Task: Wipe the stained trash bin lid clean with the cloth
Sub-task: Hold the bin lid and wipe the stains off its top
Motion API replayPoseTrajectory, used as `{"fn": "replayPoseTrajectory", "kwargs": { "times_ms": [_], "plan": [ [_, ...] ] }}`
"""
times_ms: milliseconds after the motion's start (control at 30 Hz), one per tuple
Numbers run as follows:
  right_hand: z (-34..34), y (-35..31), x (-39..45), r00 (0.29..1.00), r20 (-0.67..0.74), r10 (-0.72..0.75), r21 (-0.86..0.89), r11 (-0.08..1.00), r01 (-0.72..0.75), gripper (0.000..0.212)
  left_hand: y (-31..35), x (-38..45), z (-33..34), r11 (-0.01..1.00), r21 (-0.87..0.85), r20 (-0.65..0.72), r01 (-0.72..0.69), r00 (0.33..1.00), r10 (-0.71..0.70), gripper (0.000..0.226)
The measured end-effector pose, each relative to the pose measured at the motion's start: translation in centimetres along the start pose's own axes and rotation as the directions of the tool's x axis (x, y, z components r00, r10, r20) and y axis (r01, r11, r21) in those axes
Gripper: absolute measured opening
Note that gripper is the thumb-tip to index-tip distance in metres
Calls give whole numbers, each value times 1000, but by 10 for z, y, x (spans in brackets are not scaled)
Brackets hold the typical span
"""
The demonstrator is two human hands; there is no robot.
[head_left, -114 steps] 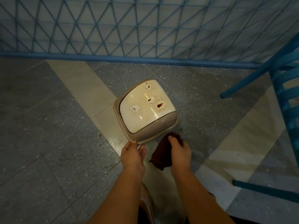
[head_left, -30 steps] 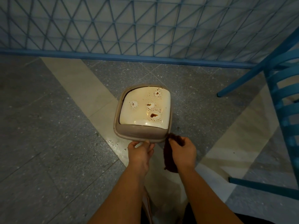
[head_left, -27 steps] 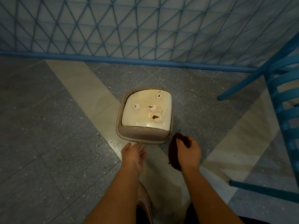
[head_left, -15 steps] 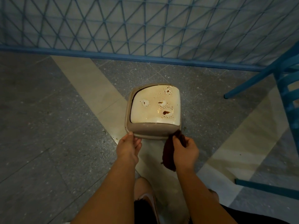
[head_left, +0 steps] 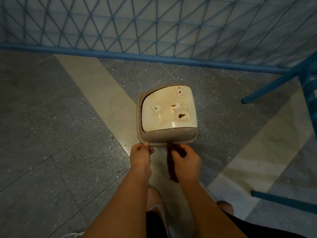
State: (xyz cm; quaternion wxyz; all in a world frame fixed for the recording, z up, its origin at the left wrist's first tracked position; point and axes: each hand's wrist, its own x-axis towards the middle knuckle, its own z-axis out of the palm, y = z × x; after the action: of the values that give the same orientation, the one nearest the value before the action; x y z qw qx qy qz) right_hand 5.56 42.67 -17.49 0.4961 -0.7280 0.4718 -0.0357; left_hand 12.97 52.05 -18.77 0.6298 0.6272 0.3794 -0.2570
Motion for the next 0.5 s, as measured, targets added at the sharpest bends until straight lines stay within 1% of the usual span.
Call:
{"fn": "replayPoseTrajectory", "kwargs": {
  "times_ms": [67,100,133,200,300,333,367,467,500],
  "plan": [
    [-19,11,12,974,-174,146,102,986,-129,22,0,2,0,1000,-1,-22,-14,1000,14,8],
    [-24,13,17,952,-234,195,156,974,-161,22,0,3,-1,1000,-3,-36,-23,999,23,9],
    [-25,13,19,940,-268,212,192,968,-164,22,0,5,-2,999,5,-44,-33,998,33,12],
    [-21,10,18,935,-284,211,279,951,-130,21,1,5,-4,999,29,-42,-39,998,40,13],
    [-19,2,13,890,-320,324,496,858,-134,23,1,1,-3,999,35,-28,-16,999,17,12],
    [-21,0,13,878,-341,335,522,845,-120,26,1,0,-3,999,35,-23,-12,1000,13,12],
    [-23,-3,14,882,-342,325,525,844,-107,29,1,0,-3,1000,27,-20,-11,1000,11,12],
    [-17,-16,10,935,-269,233,561,827,-45,35,1,-3,2,999,-50,11,-1,1000,1,18],
    [-13,-21,5,946,-263,189,558,830,-11,35,1,-4,5,998,-63,21,0,1000,2,19]
  ]
}}
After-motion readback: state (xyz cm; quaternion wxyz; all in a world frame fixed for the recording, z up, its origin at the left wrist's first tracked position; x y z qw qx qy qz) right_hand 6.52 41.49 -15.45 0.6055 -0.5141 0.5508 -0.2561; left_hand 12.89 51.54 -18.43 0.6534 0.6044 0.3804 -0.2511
